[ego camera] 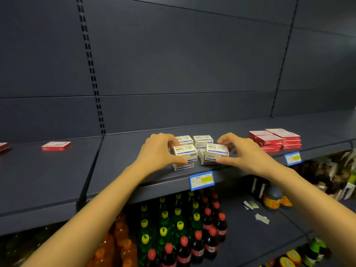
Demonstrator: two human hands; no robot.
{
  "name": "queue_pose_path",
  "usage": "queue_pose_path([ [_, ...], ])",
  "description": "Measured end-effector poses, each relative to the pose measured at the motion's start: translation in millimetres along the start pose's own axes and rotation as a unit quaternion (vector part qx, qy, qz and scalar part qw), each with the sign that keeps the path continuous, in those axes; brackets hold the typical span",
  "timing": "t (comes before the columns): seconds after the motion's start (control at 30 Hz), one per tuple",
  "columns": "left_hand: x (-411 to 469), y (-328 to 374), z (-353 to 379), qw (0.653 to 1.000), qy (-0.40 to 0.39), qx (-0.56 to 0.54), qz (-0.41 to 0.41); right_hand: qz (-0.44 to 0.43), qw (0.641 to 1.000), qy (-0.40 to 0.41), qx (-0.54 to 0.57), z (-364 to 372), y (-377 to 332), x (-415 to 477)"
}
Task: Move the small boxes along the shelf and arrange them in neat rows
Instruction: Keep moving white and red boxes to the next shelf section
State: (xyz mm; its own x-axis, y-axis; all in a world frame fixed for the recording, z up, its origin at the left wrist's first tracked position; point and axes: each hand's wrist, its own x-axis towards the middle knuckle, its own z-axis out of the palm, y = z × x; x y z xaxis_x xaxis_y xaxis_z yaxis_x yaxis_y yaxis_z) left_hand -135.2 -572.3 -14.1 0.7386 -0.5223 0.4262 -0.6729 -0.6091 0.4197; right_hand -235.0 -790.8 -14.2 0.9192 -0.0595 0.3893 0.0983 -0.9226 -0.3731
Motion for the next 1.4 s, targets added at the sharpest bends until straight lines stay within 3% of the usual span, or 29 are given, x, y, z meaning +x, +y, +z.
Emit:
queue_pose_path([
  [0.33,11.2,0.3,8.1,0.999,-0.021,0.026,-0.027,-0.045,0.998,-0.03,0.028,6.3,23.0,34.0],
  [0.53,-1.0,8.3,5.0,0.997,0.054,-0.007,-0.06,-0.087,0.995,-0.037,-0.015,9.2,32.4,39.1],
  [0.63,-11.7,5.6,-4.8,0.992,0.085,0.047,-0.084,-0.135,0.99,0.002,-0.046,3.5,24.8,43.1],
  [0.8,-48.0,-8.8,-31.8,0.968,0.115,0.172,-0.142,-0.244,0.969,0.024,-0.006,8.9,-21.0,52.9],
  [1.03,-135.8,-21.2,-78.4,0.917,0.128,0.275,-0.259,-0.357,0.929,-0.052,0.084,57.4,-113.8,51.2],
  [1.2,-191.8,-34.4,-115.5,0.885,0.139,0.298,-0.33,-0.399,0.906,-0.099,0.101,93.7,-170.6,47.6],
  [1.4,-238.6,-67.5,-159.1,0.869,0.154,0.31,-0.355,-0.405,0.902,-0.123,0.085,128.3,-230.5,57.2],
])
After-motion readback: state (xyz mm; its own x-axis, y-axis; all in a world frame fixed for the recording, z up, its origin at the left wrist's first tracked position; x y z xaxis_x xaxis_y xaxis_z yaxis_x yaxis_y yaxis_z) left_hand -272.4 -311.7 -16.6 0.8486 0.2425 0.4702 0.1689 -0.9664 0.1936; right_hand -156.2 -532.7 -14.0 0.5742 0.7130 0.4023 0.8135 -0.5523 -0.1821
